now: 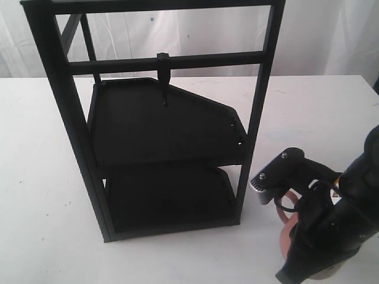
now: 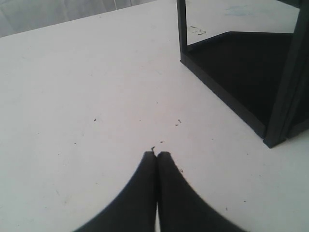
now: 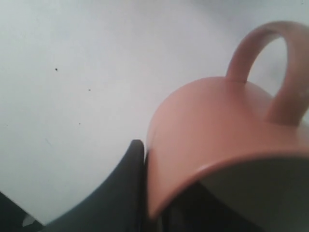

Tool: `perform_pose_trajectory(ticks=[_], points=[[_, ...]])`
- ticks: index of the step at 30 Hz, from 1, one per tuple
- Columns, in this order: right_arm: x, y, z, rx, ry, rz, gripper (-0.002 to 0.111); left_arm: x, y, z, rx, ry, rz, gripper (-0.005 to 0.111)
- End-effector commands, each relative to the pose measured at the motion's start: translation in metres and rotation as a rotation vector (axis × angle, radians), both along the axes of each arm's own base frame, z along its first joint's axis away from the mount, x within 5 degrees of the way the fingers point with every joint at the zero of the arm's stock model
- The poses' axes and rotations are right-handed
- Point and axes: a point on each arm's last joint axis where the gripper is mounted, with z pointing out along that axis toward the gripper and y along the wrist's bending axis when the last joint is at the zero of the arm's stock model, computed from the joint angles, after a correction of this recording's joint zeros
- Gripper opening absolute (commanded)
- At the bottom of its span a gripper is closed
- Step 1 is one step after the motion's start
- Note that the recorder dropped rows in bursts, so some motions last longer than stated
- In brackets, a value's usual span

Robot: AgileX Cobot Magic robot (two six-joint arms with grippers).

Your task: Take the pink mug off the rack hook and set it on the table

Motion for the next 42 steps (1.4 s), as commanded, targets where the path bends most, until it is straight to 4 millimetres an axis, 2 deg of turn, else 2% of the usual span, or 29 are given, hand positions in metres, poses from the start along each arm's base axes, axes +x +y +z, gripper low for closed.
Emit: perform_pose_trajectory(ticks=[1,20,39,42], points=[[0.005,0.005,-0.01,0.0,0.016,0.02,0.0,0.0,0.0,-0.001,0.001,-0.001,0.0,0.0],[0.018,0.012,-0.038,-0.033,0.059,0.015,0.0,0.0,0.0,-0.001,0.001,-0.001,0.0,0.0],[0.017,0.013,-0.038,-0.023,0.067,0.03,0.0,0.0,0.0,-0.001,0.001,-0.001,0.0,0.0],[0.017,0.014,-0.038,-0.017,0.069,0.034,0.004,0.0,0.0,-0.001,0.001,-0.001,0.0,0.0]])
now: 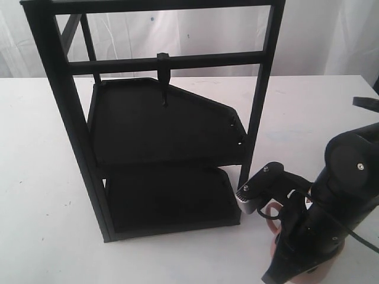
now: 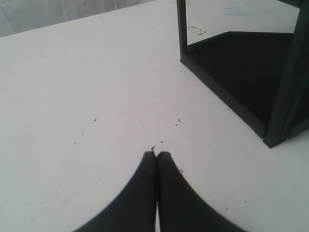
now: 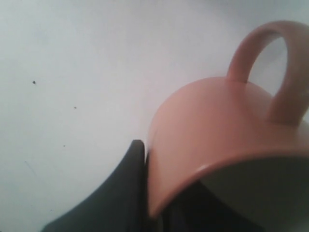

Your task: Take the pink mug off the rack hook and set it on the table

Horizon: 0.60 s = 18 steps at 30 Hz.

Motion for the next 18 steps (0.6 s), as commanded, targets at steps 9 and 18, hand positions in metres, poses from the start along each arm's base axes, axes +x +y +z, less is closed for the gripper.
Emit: perform_pose_trajectory(ticks=[9,18], points=[[0.0005,0.0022,-0.0015,0.019,-0.004,0.006,0.029,-0.0002,0.0,-0.0012,0.0,-0.001,0.0,0.0],[0.0005,0.0022,-0.0015,0.019,-0.004,0.008,0.042,-0.0002,0.0,-0.0012,0.0,-0.001,0.0,0.0]])
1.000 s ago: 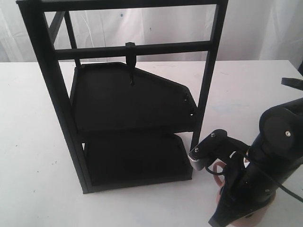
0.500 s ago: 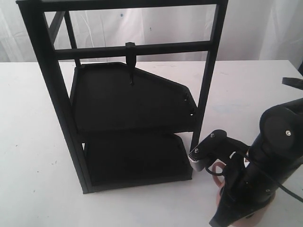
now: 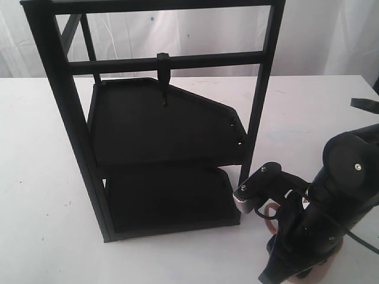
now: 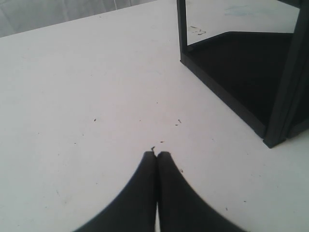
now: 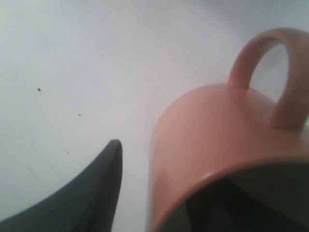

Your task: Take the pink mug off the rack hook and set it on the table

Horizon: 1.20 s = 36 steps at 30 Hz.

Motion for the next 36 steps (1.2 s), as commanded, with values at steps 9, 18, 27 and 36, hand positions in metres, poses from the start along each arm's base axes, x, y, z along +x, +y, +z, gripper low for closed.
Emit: perform_pose_trajectory(ticks=[9,18,27,36], points=[[-0.001,0.0,0.002,0.003,-0.003,0.01,0.043,0.0,0.0,-0.001,0.0,-0.001,0.0,0.0],[-0.004,-0.002,0.013,0.026,-0.041,0.011,0.043,0.0,0.0,-0.001,0.0,-0.001,0.0,0.0],[-0.005,-0.002,0.014,0.025,-0.037,0.012,0.043,0.0,0.0,-0.001,0.0,-0.001,0.0,0.0],[-0.005,-0.003,0.014,0.023,-0.04,0.015,0.043,0.0,0.0,-0.001,0.0,-0.001,0.0,0.0]])
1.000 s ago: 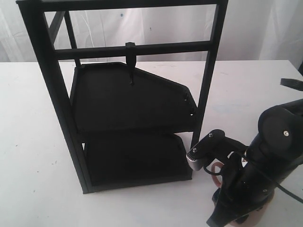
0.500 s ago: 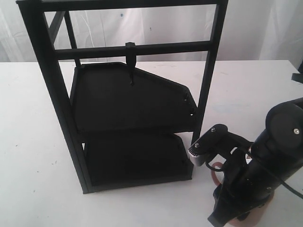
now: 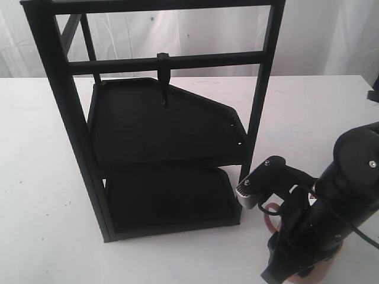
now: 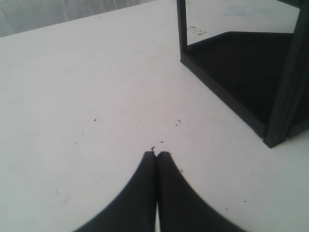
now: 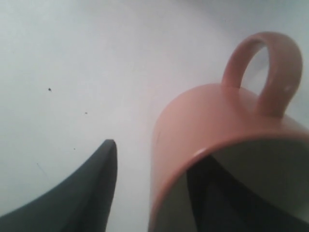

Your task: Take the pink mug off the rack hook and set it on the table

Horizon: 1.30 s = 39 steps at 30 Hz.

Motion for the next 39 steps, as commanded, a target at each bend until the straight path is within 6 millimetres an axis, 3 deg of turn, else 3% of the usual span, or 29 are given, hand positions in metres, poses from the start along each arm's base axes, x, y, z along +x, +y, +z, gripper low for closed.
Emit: perform_pose_trajectory(ticks=[1,19,39], points=[[-0.001,0.0,0.002,0.002,-0.008,0.013,0.043,0.0,0.0,-0.001,0.0,-0.001,0.0,0.0],[-0.007,-0.007,0.024,0.023,-0.097,0.013,0.043,0.0,0.0,-0.001,0.0,-0.001,0.0,0.0],[-0.022,-0.019,0.063,0.108,-0.267,-0.036,0.043,0.0,0.0,-0.001,0.0,-0.001,0.0,0.0]])
